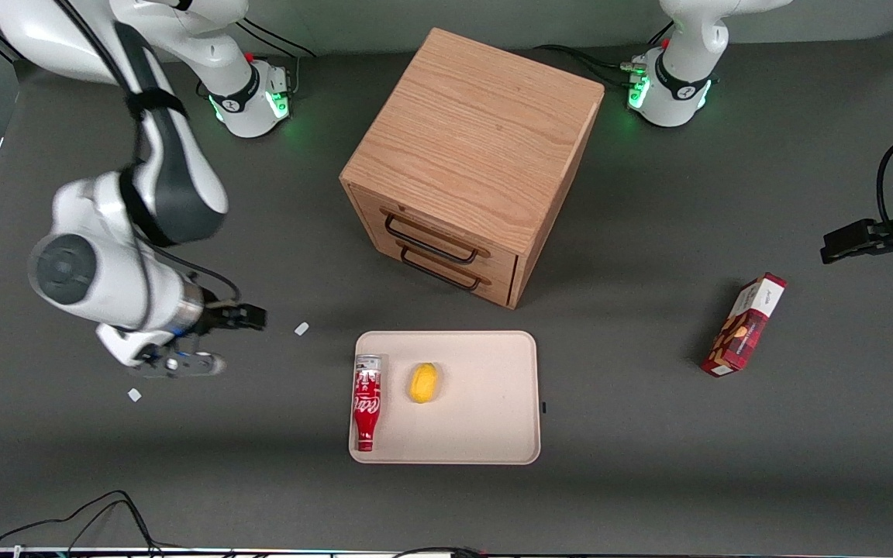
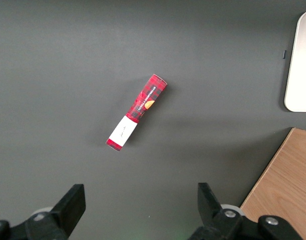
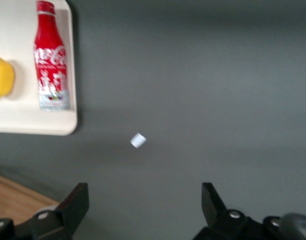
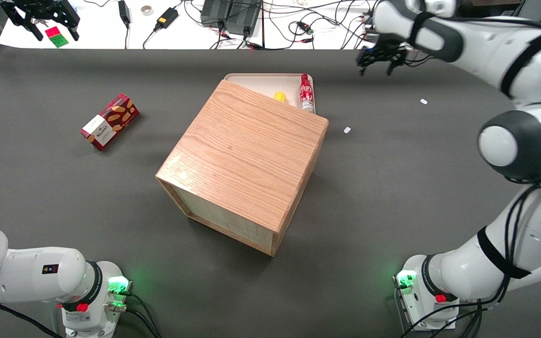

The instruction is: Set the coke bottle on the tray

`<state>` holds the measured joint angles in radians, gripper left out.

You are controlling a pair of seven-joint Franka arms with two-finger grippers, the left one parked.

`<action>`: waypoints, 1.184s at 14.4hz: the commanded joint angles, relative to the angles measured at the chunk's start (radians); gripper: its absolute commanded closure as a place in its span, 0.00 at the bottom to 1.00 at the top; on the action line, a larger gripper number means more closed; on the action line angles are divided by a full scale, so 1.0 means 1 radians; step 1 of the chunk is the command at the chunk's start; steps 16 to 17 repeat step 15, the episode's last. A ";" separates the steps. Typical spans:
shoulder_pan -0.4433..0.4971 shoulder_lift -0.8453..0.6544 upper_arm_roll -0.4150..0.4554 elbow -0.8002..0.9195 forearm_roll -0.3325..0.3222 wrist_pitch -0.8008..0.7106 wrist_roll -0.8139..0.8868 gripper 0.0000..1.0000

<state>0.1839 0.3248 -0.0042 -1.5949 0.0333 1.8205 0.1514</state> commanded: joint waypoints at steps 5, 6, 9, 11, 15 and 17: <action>-0.112 -0.258 0.016 -0.198 0.014 -0.046 -0.130 0.00; -0.101 -0.292 0.003 -0.227 0.014 -0.046 -0.134 0.00; -0.045 -0.343 -0.055 -0.250 0.014 -0.052 -0.122 0.00; -0.002 -0.366 -0.112 -0.240 0.014 -0.091 -0.118 0.00; 0.005 -0.362 -0.126 -0.200 0.014 -0.133 -0.124 0.00; 0.005 -0.362 -0.126 -0.200 0.014 -0.133 -0.124 0.00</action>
